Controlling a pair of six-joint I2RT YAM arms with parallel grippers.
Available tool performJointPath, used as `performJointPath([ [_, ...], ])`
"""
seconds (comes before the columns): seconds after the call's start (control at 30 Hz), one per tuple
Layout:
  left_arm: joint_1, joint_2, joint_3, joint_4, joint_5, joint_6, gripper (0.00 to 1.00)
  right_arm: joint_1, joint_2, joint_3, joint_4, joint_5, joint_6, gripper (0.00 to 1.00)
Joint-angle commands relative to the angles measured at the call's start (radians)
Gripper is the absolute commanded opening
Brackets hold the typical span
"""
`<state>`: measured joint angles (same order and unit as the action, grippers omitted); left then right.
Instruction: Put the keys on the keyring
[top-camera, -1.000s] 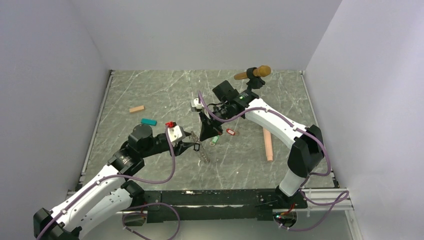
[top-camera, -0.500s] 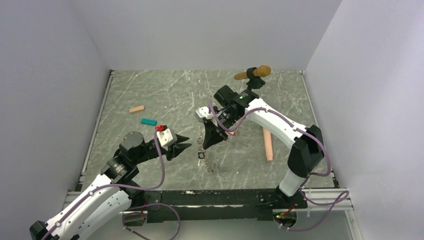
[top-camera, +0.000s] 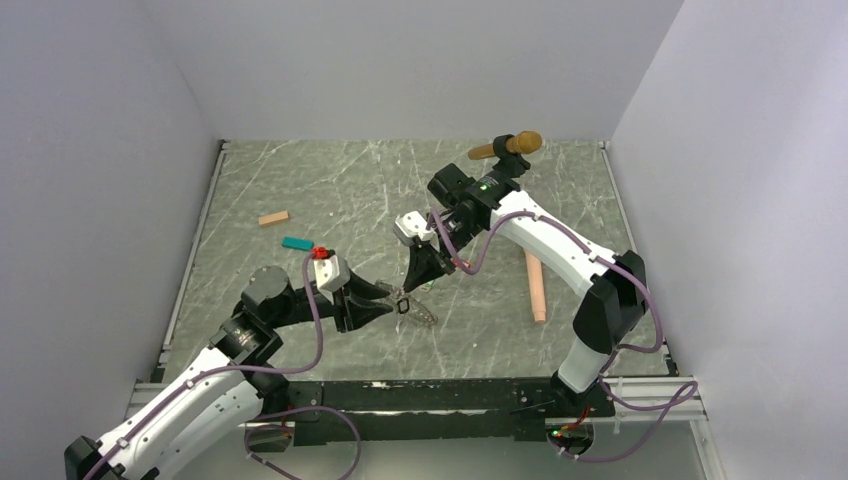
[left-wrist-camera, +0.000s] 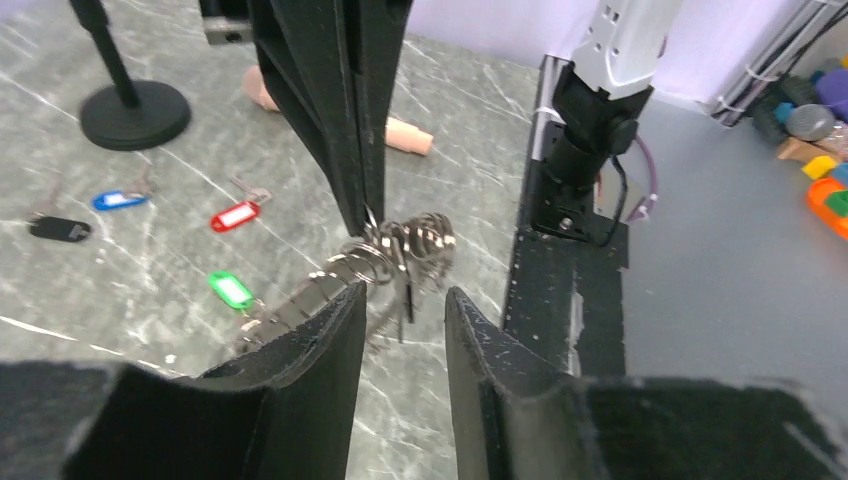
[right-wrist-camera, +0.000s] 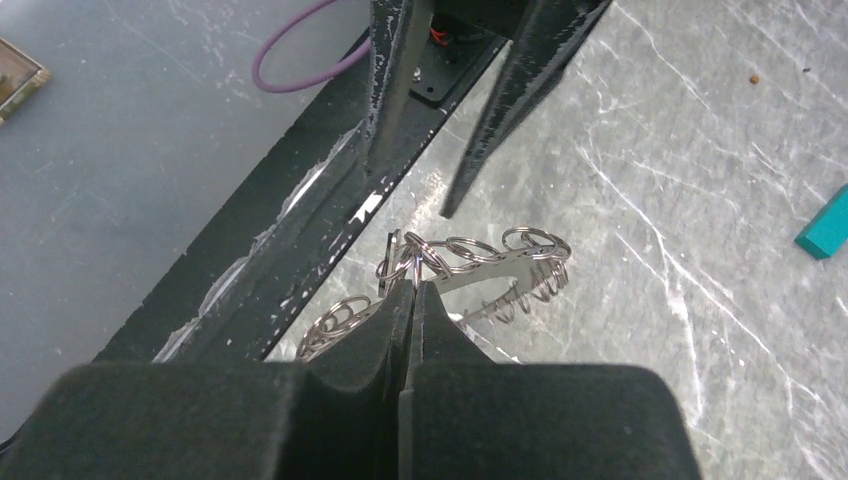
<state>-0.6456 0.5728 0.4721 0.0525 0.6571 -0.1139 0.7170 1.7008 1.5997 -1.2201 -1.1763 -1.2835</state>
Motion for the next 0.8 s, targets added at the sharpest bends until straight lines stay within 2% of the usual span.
performJointPath([
  [0.0,-0.001,0.004,-0.039,0.163,0.091,-0.172,0.37,0.002,-0.032,0.045,0.008,0.024,-0.031,0.00],
  [0.17,-0.001,0.018,-0.070,0.233,0.093,-0.274,0.30,0.007,-0.030,0.051,-0.012,0.037,-0.063,0.00],
  [0.27,-0.001,0.044,-0.093,0.267,0.092,-0.315,0.32,0.013,-0.027,0.053,-0.013,0.045,-0.062,0.00],
  [0.37,-0.001,0.075,-0.093,0.265,0.083,-0.339,0.39,0.020,-0.024,0.057,-0.011,0.055,-0.050,0.00],
  [0.57,-0.001,0.101,-0.088,0.209,0.027,-0.327,0.47,0.020,-0.029,0.054,-0.006,0.052,-0.037,0.00],
  [0.77,-0.002,0.109,-0.085,0.173,-0.012,-0.307,0.49,0.021,-0.026,0.052,-0.002,0.043,-0.032,0.00],
])
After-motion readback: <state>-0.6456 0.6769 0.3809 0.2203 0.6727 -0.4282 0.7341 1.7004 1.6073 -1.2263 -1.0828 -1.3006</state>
